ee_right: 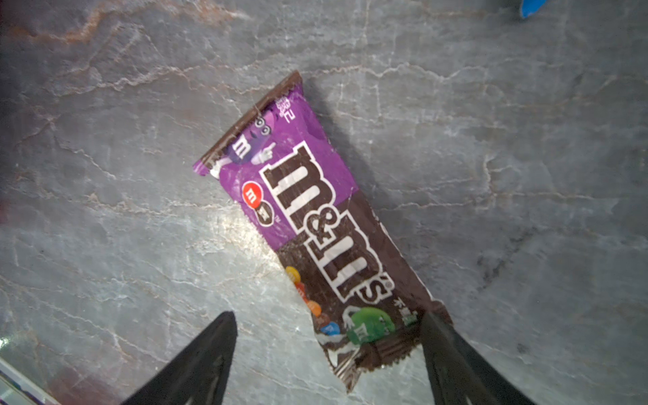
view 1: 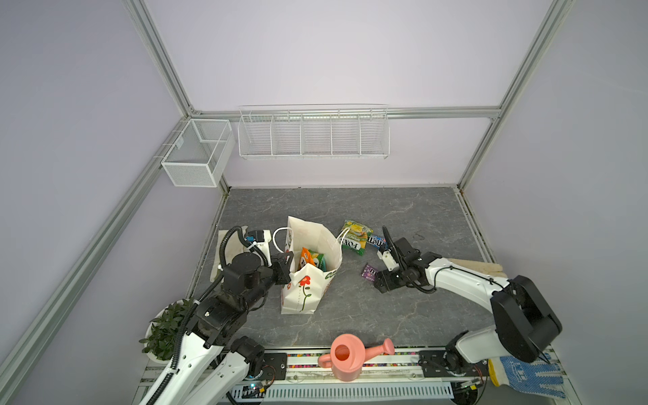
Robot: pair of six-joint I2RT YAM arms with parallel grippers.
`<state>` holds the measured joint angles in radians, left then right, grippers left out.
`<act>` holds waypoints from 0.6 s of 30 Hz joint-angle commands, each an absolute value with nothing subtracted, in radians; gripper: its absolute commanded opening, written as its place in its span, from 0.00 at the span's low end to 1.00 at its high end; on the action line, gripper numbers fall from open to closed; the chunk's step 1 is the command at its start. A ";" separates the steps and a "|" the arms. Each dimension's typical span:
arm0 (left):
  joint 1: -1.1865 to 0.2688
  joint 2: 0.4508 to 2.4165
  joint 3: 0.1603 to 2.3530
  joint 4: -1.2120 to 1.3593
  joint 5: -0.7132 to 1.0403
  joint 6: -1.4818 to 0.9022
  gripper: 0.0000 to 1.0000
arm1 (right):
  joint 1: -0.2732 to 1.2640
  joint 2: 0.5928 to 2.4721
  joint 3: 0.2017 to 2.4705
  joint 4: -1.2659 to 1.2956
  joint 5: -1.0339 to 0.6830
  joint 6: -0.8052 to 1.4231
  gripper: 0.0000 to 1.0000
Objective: Place the snacks into the paper bag
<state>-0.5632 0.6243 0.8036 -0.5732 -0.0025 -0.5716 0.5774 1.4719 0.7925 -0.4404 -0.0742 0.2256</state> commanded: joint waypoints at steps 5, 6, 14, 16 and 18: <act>-0.565 0.626 0.789 -0.574 -0.005 -0.566 0.00 | 0.571 1.516 0.831 -0.466 -0.054 0.228 0.84; -0.565 0.624 0.789 -0.575 -0.004 -0.567 0.00 | 0.572 1.521 0.834 -0.466 -0.055 0.227 0.83; -0.565 0.623 0.783 -0.576 -0.004 -0.566 0.00 | 0.572 1.555 0.847 -0.477 -0.025 0.229 0.84; -0.565 0.624 0.783 -0.574 -0.002 -0.566 0.00 | 0.572 1.559 0.847 -0.477 -0.020 0.229 0.84; -0.565 0.627 0.781 -0.571 -0.002 -0.566 0.00 | 0.571 1.561 0.847 -0.476 -0.015 0.230 0.84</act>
<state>-0.5632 0.6247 0.7990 -0.5697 -0.0025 -0.5716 0.5774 1.5497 0.8303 -0.4503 -0.0364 0.2283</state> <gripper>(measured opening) 0.047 0.838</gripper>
